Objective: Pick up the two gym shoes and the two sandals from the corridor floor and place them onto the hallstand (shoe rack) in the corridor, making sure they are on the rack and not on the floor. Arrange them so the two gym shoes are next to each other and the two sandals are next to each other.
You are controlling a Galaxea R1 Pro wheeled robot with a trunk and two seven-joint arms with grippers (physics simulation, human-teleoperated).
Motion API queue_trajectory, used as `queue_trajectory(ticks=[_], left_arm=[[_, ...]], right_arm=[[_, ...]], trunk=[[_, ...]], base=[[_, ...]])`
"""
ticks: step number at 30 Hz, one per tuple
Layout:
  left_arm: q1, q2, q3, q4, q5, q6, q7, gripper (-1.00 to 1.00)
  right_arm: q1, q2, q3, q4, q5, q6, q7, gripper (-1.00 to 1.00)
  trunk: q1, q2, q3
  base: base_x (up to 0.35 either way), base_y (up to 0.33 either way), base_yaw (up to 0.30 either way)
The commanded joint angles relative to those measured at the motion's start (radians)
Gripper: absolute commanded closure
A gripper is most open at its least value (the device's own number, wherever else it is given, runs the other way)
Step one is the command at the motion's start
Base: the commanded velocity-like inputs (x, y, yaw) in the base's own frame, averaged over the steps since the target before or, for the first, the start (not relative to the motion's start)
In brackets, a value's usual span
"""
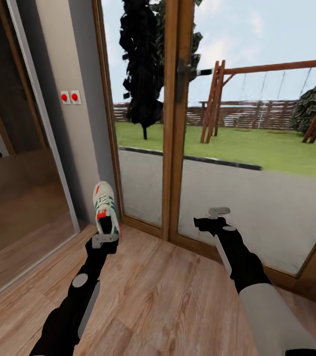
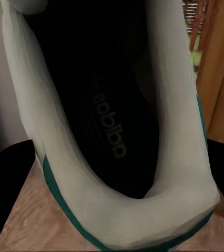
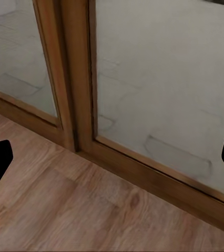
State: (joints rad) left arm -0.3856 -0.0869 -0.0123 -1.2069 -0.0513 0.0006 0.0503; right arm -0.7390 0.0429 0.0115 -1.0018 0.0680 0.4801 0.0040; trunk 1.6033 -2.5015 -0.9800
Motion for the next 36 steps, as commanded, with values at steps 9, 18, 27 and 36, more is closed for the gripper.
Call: queue_trajectory(ticks=[9,18,27,36], left_arm=[[0.023,0.004,-0.001,0.029,-0.005,-0.180,0.008,1.00],[0.027,0.004,-0.001,0.030,-0.005,-0.192,0.008,1.00],[0.027,0.004,-0.001,0.030,-0.004,-0.191,0.008,1.00],[0.027,0.004,-0.001,0.030,-0.004,-0.191,0.009,1.00]], right_arm=[[0.000,0.000,0.000,-0.001,0.007,0.006,0.000,-1.00],[0.000,0.000,0.001,-0.001,0.007,0.006,0.000,-1.00],[0.000,0.000,0.001,-0.001,0.007,0.006,-0.001,-1.00],[0.000,0.000,0.000,-0.001,0.007,0.006,-0.001,-1.00]], trunk=[[0.000,0.000,-0.001],[0.000,0.000,-0.001],[0.000,0.000,-0.001],[0.000,0.000,-0.001]], base=[[0.225,0.000,0.000],[0.010,0.000,0.210],[0.000,0.000,0.296],[0.015,-0.003,0.297]])
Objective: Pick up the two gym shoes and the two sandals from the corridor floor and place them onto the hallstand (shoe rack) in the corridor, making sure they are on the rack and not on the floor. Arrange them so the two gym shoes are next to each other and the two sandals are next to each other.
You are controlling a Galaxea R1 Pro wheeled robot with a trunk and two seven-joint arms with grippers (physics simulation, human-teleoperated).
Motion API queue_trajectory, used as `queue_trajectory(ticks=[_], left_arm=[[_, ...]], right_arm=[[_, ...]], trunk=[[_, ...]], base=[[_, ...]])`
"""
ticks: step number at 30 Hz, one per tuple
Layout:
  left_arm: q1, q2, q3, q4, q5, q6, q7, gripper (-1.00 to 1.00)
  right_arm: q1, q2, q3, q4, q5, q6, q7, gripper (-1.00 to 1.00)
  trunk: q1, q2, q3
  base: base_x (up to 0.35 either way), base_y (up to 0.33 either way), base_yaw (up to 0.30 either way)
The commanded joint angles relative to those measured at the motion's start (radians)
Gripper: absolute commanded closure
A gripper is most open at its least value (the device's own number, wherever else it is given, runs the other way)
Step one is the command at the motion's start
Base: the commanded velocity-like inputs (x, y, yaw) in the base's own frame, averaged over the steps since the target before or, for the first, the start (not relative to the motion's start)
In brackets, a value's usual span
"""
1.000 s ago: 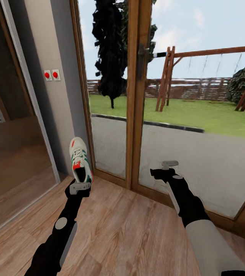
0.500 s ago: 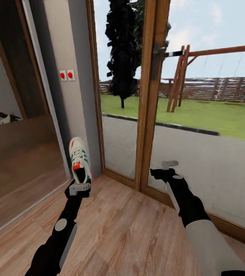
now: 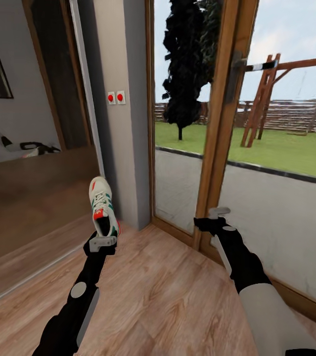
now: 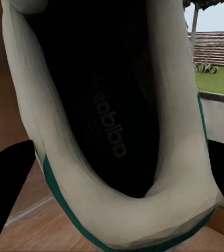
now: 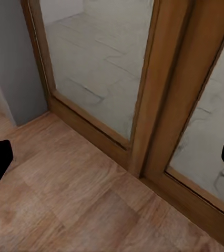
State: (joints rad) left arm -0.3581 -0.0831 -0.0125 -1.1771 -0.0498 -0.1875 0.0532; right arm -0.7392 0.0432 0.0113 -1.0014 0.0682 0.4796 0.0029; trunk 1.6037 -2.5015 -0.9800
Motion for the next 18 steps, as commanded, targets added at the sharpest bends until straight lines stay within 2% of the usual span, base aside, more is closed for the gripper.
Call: queue_trajectory(ticks=[1,6,15,18], left_arm=[[-0.001,0.000,-0.001,0.001,-0.005,-0.002,0.006,1.00],[-0.001,-0.001,-0.001,0.001,-0.005,-0.002,0.007,1.00],[0.000,-0.001,-0.001,0.001,-0.005,-0.005,0.006,1.00],[0.030,-0.001,0.000,0.001,-0.004,-0.058,0.006,1.00]], right_arm=[[0.000,0.000,0.001,-0.002,0.007,0.006,0.001,-1.00],[0.000,0.000,0.001,-0.002,0.007,0.007,0.001,-1.00],[0.000,0.000,0.001,-0.002,0.007,0.007,0.001,-1.00],[0.000,0.000,0.001,-0.002,0.007,0.006,0.001,-1.00]], trunk=[[0.000,0.000,-0.001],[0.000,0.000,-0.001],[0.000,0.000,-0.001],[0.000,0.000,-0.001]], base=[[0.158,-0.079,0.297],[0.171,-0.093,0.297],[0.021,-0.008,0.297],[0.000,0.000,0.297]])
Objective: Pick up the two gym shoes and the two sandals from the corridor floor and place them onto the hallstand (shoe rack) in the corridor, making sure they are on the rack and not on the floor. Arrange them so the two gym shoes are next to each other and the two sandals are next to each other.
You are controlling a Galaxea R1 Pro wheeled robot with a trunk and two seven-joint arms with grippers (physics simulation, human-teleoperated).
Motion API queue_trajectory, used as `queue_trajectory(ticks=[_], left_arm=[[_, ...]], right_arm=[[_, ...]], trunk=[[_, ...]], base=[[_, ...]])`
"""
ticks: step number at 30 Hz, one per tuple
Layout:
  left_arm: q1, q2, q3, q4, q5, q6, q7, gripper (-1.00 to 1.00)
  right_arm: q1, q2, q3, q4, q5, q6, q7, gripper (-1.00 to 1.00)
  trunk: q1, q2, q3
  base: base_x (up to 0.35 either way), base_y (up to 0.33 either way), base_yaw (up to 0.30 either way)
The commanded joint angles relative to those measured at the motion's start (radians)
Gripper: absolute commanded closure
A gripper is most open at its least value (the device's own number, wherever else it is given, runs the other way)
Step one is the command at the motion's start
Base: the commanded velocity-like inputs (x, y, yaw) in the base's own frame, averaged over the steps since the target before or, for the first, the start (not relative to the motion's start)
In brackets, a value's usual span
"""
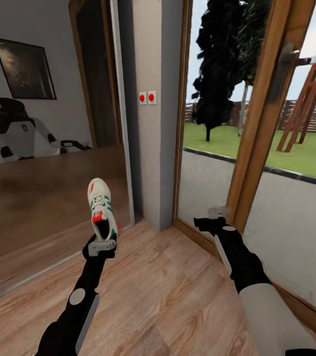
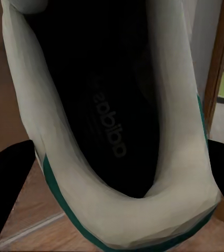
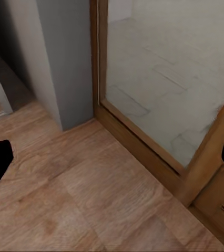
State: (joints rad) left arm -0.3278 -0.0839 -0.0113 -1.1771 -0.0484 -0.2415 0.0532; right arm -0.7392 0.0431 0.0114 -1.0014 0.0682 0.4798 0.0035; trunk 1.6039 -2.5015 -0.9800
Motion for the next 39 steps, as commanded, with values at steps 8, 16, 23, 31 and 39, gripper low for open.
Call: queue_trajectory(ticks=[8,16,23,31,39], left_arm=[[0.033,0.000,-0.001,0.001,-0.004,-0.117,0.011,1.00],[0.035,0.000,-0.001,0.001,-0.004,-0.122,0.012,1.00],[0.035,-0.001,-0.001,0.001,-0.004,-0.122,0.013,1.00],[0.035,-0.001,-0.001,0.001,-0.004,-0.122,0.013,1.00],[0.035,-0.001,-0.001,0.000,-0.005,-0.122,0.013,1.00]], right_arm=[[0.000,0.000,0.001,-0.002,0.007,0.006,0.001,-1.00],[0.000,0.000,0.001,-0.002,0.007,0.006,0.000,-1.00],[0.000,0.000,0.001,-0.002,0.007,0.006,0.001,-1.00],[0.000,0.000,0.001,-0.002,0.007,0.006,0.001,-1.00],[0.000,0.000,0.000,-0.002,0.007,0.006,0.001,-1.00]], trunk=[[0.000,0.000,-0.001],[0.000,0.000,-0.001],[0.000,0.000,-0.001],[0.000,0.000,-0.001],[0.000,0.000,-0.001]], base=[[0.000,0.000,0.297],[0.047,-0.011,0.297],[0.246,-0.155,0.291],[0.279,-0.202,0.082],[0.205,-0.221,0.036]])
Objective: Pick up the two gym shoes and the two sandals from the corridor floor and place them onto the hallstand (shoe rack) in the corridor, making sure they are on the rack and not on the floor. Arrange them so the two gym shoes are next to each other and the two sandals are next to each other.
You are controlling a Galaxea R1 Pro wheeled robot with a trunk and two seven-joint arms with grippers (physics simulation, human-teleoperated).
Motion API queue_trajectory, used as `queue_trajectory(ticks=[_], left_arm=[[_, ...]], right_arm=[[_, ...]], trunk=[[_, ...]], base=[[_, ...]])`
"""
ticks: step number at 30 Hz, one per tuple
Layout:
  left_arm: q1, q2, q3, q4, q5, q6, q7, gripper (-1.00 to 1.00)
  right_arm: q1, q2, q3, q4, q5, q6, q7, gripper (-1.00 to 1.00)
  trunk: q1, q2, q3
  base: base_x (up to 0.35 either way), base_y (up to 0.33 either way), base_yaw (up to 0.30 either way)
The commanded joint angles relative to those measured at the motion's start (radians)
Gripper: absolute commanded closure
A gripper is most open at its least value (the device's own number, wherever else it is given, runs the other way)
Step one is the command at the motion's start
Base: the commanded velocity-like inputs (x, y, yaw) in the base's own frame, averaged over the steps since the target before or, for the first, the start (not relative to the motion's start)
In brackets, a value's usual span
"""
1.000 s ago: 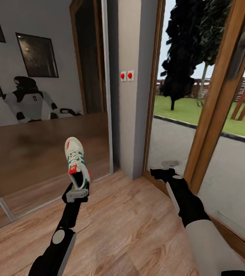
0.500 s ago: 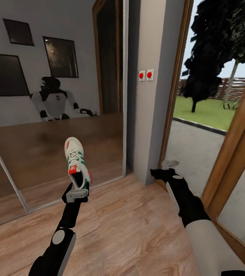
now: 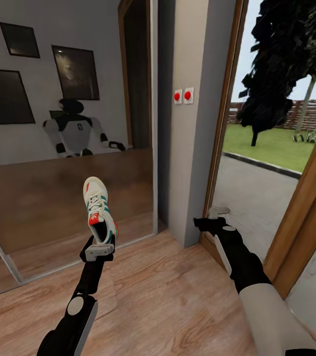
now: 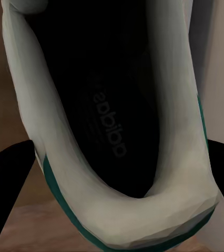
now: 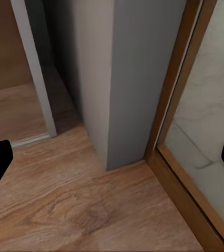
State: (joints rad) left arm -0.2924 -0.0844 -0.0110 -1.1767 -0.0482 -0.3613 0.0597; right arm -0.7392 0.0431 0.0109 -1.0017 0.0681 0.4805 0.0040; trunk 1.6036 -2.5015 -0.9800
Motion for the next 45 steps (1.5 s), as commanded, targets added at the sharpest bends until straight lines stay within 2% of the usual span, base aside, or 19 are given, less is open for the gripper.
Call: queue_trajectory(ticks=[1,7,45], left_arm=[[-0.001,0.000,-0.001,0.000,-0.005,-0.002,0.006,1.00],[-0.001,0.000,-0.001,0.000,-0.006,-0.002,0.006,1.00],[-0.001,0.000,-0.001,-0.001,-0.004,-0.002,0.006,1.00]], right_arm=[[0.000,0.000,0.001,-0.001,0.007,0.006,0.000,-1.00],[0.000,0.000,0.001,-0.001,0.007,0.006,0.000,-1.00],[0.000,0.000,0.001,-0.001,0.007,0.006,0.000,-1.00]], trunk=[[0.000,0.000,-0.001],[0.000,0.000,-0.001],[0.000,0.000,-0.001]], base=[[0.118,-0.241,0.205],[0.035,-0.170,0.274],[0.006,-0.032,0.295]])
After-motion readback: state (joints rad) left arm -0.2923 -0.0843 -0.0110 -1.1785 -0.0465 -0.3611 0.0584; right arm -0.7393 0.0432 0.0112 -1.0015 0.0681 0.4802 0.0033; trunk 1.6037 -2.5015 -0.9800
